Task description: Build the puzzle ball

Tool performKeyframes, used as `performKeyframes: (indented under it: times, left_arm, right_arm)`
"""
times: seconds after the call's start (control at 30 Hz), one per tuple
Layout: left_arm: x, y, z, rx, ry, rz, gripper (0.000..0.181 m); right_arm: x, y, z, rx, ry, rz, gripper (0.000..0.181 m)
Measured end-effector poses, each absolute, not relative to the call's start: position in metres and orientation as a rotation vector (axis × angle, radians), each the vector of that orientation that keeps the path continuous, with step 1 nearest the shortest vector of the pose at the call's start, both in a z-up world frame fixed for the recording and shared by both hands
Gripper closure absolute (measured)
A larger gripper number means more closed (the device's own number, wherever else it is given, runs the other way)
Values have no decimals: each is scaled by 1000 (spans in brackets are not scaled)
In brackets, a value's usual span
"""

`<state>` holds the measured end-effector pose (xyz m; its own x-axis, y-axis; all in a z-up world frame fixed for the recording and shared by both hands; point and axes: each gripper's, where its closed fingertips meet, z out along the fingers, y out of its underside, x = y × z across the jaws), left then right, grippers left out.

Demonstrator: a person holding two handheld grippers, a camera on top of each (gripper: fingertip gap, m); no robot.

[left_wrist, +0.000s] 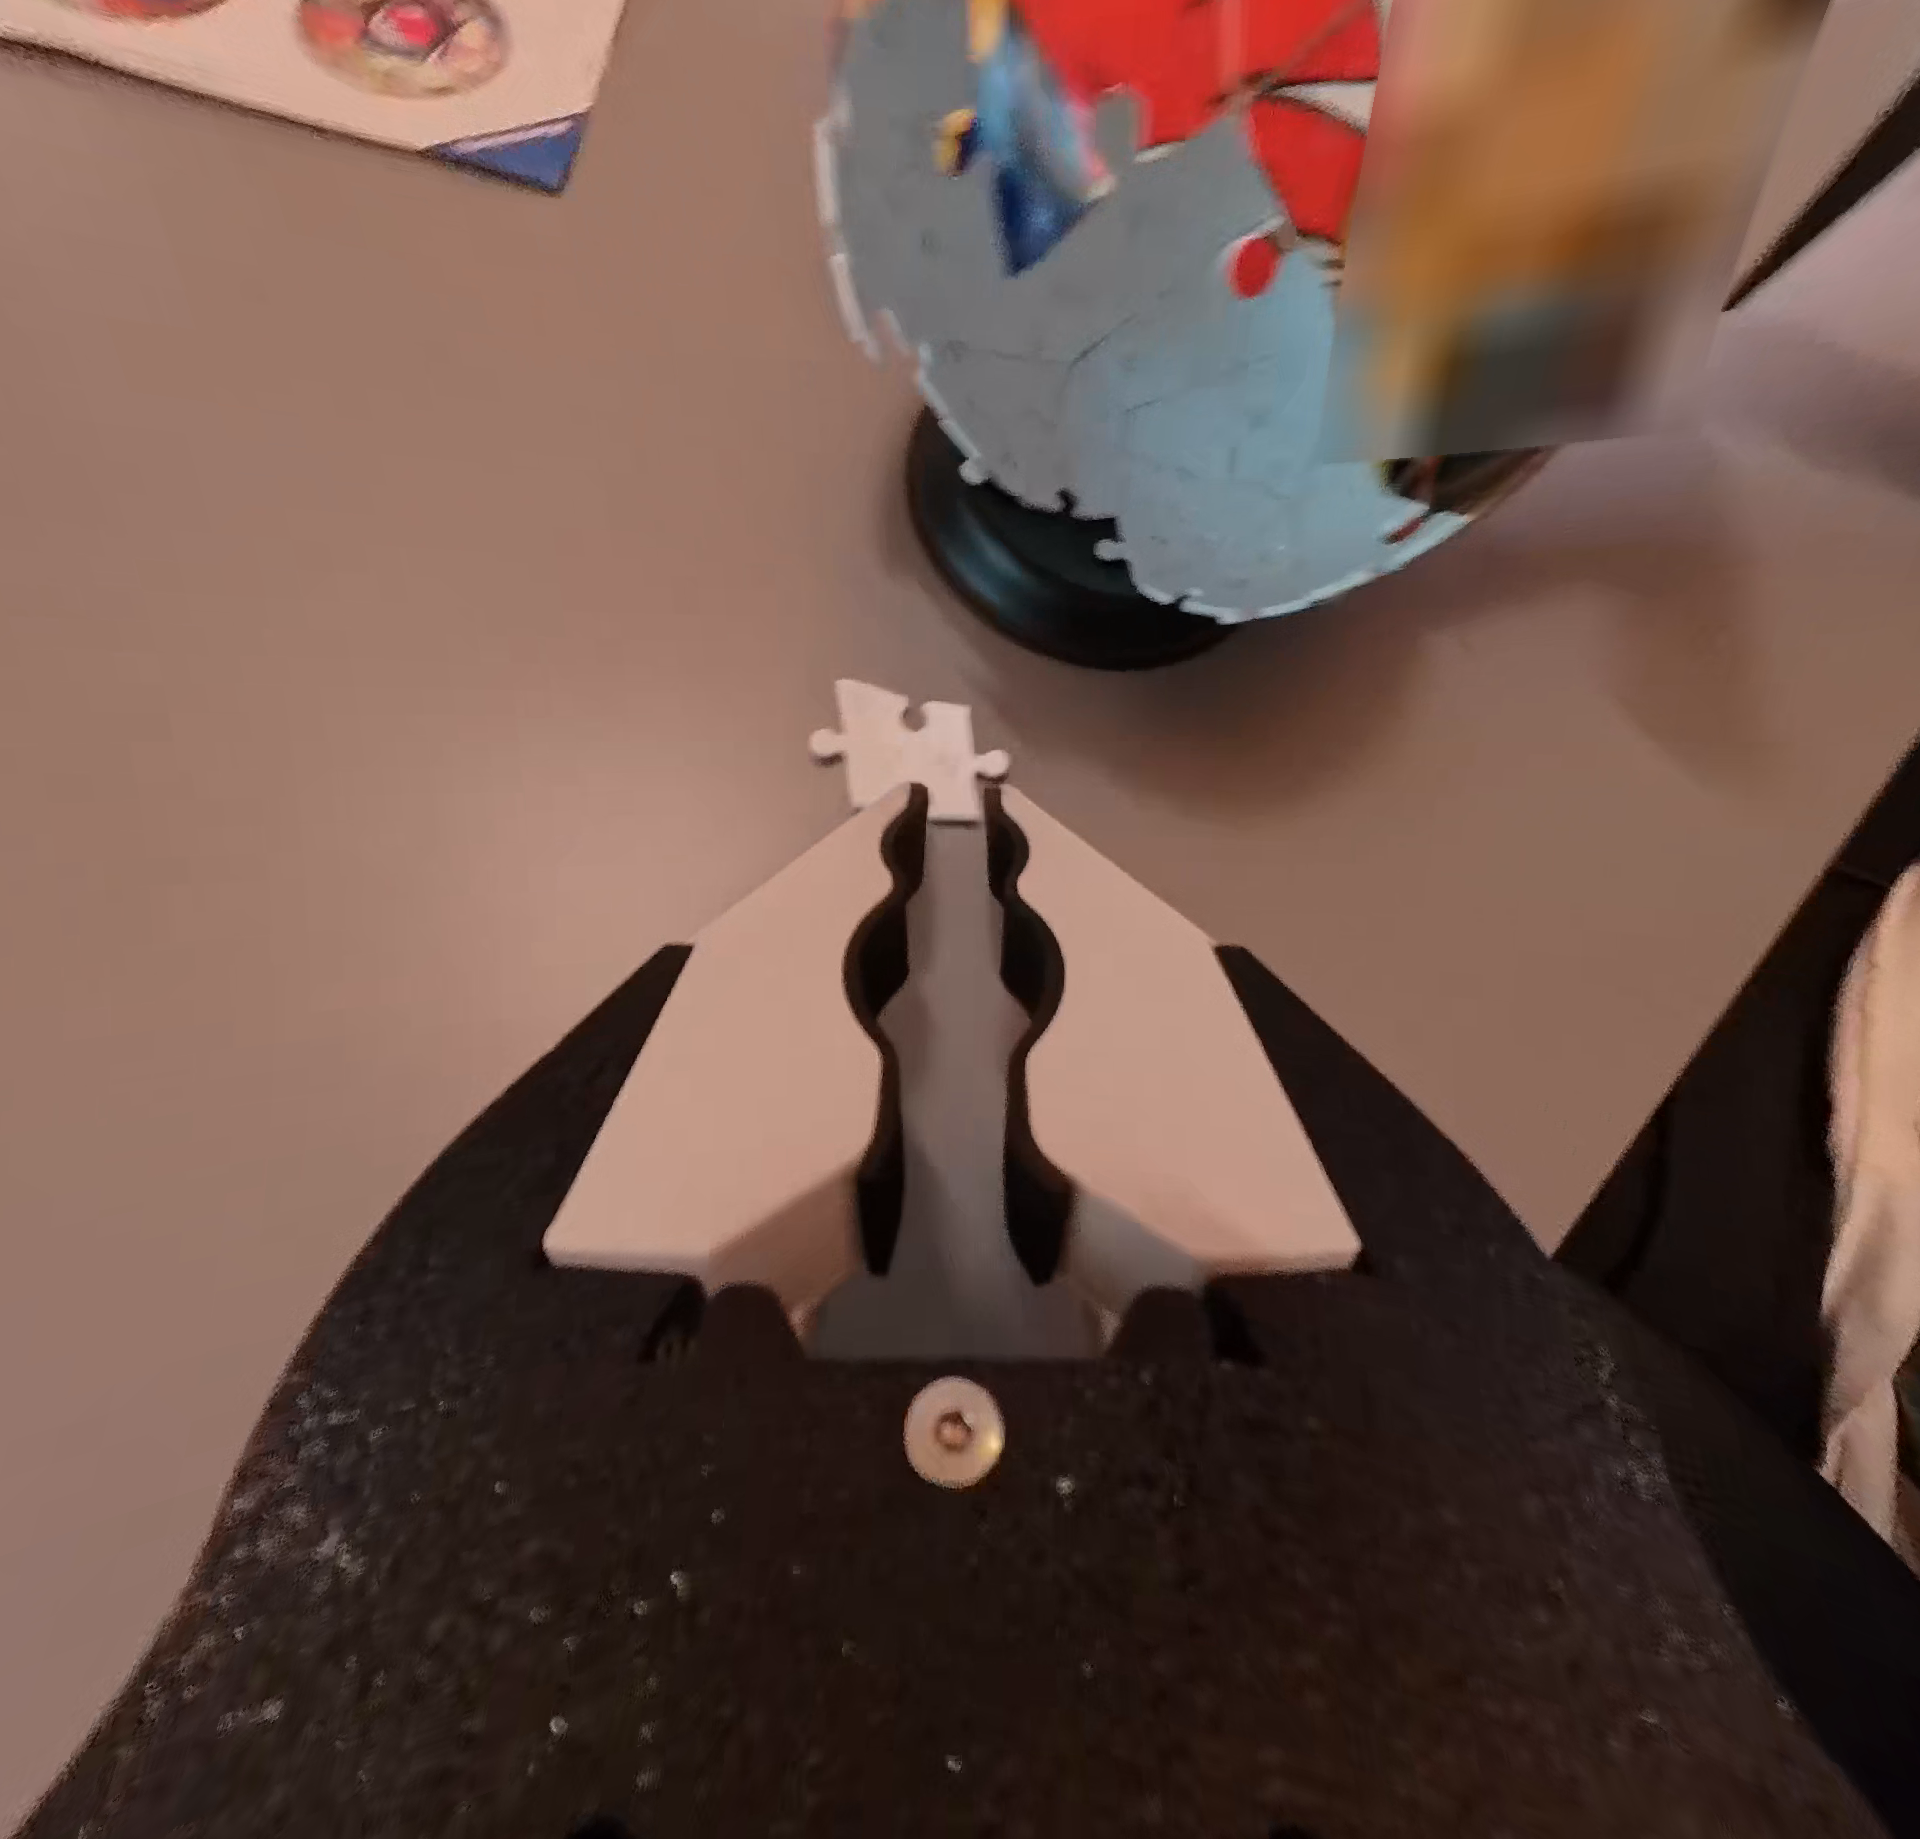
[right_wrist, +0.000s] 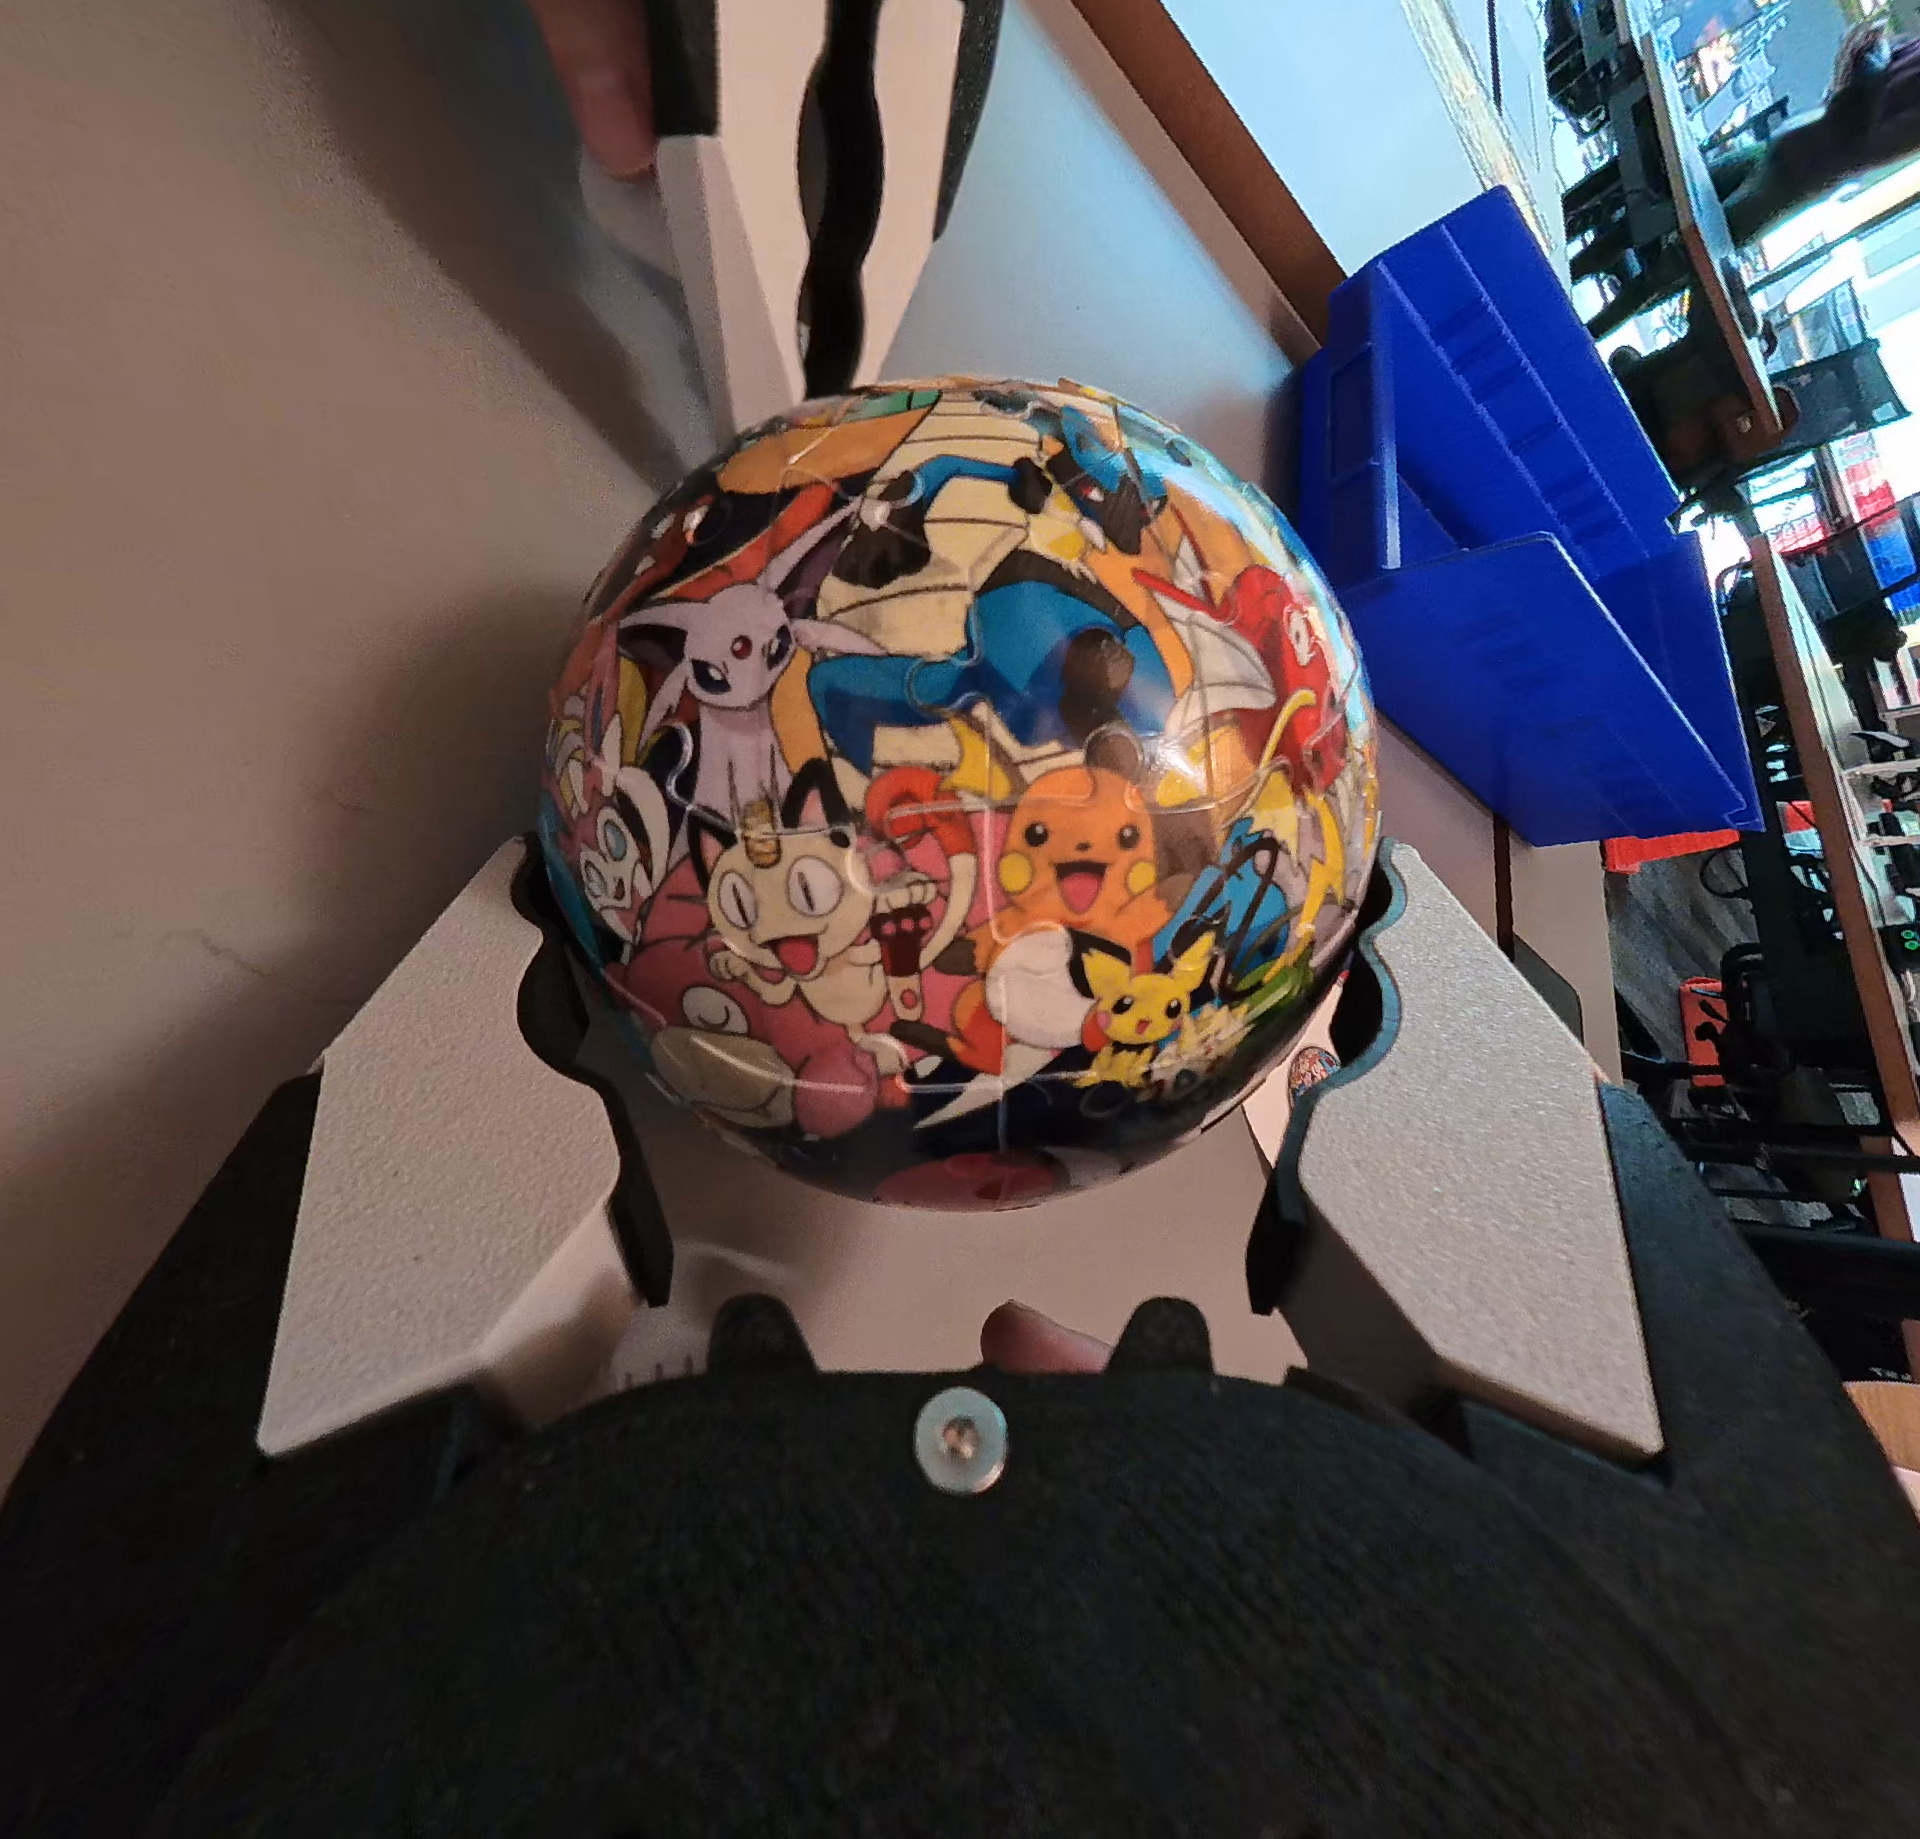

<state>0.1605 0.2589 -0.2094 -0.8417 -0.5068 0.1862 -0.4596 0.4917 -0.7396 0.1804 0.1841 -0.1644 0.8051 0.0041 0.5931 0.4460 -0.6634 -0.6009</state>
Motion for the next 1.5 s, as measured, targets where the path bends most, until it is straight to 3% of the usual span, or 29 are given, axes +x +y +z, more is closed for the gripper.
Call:
performKeyframes:
  times: [0.57, 0.73, 1.2, 1.5]
  left_arm:
    - [173, 262, -221, -864, 2672, -1188, 165]
    - [176, 262, -223, -842, 2651, -1160, 179]
    - [174, 238, -193, -791, 2531, -1427, 179]
    - [167, 215, -205, -806, 2603, -1347, 179]
  right_arm:
    - [180, 185, -164, -2195, -328, -718, 35]
    - [180, 184, -164, -2196, -327, -721, 35]
    - [180, 184, -164, -2196, -326, -719, 35]
    - [180, 184, -164, -2198, -327, -720, 35]
